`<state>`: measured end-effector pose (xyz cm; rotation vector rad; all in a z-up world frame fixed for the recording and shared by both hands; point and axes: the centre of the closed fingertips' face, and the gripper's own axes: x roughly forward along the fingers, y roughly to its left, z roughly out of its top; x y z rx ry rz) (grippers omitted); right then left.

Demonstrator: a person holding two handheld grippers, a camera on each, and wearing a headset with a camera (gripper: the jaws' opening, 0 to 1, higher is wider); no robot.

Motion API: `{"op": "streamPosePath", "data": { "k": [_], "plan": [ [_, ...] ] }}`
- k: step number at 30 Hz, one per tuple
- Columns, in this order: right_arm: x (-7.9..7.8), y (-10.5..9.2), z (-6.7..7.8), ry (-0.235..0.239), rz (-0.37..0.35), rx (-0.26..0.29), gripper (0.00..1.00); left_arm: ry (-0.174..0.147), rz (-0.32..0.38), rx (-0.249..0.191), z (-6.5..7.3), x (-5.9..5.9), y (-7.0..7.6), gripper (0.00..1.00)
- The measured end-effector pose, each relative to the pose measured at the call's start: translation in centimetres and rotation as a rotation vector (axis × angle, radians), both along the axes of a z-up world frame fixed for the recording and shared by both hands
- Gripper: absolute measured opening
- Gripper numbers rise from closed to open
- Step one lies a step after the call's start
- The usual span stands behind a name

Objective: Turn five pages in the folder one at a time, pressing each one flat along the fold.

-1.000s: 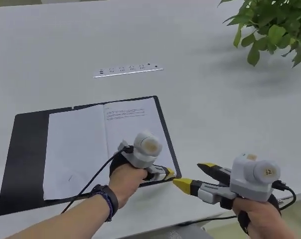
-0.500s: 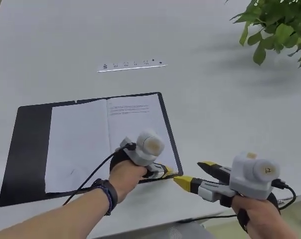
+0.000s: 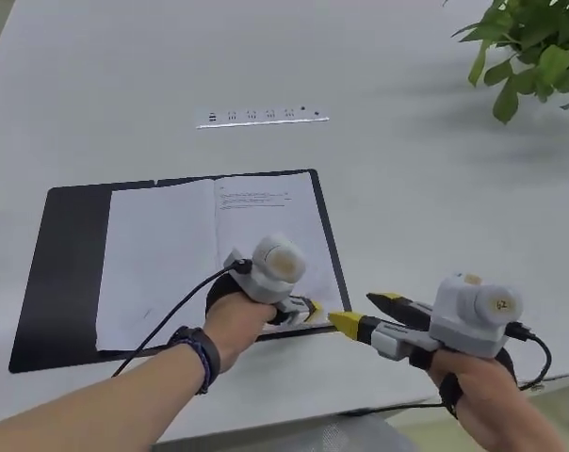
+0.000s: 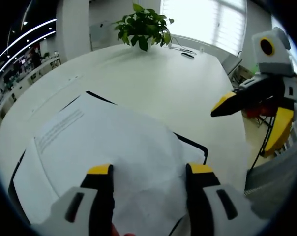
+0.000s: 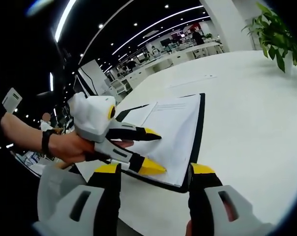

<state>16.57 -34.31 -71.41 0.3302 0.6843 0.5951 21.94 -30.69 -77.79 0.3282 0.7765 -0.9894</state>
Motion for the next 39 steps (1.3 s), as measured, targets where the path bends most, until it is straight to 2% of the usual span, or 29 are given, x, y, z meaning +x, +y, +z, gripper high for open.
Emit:
{"op": "streamPosePath", "data": {
  "k": [2,7,11,15,22,28,32,39],
  "plan": [
    [1.0,0.4,-0.3,0.005,0.005,0.007,0.54,0.003,0.002,-0.003,0.0,0.0,-0.1,0.6],
    [3.7,1.7,-0.7,0.019,-0.002,0.082,0.53,0.011,-0.001,-0.006,0.0,0.0,0.0,0.6],
    [4.6,2.1,-1.1,0.041,-0.008,0.109,0.52,0.011,-0.005,-0.002,0.0,-0.3,0.2,0.6],
    [4.8,2.3,-1.5,0.065,-0.024,0.162,0.5,0.01,-0.006,-0.002,-0.1,-0.4,0.3,0.6],
    [4.0,2.7,-2.3,0.087,0.001,0.164,0.43,0.016,-0.019,-0.001,0.0,-0.8,0.3,0.62],
    [4.0,2.6,-2.1,0.09,-0.027,0.196,0.38,0.018,-0.045,0.016,0.0,-1.2,0.4,0.64],
    [4.1,2.6,-2.0,0.088,-0.028,0.2,0.36,0.024,-0.054,0.005,0.3,-1.5,0.3,0.66],
    [4.5,2.4,-1.4,0.081,-0.052,0.233,0.22,0.017,-0.067,-0.017,1.5,-2.0,0.2,0.68]
  ]
}}
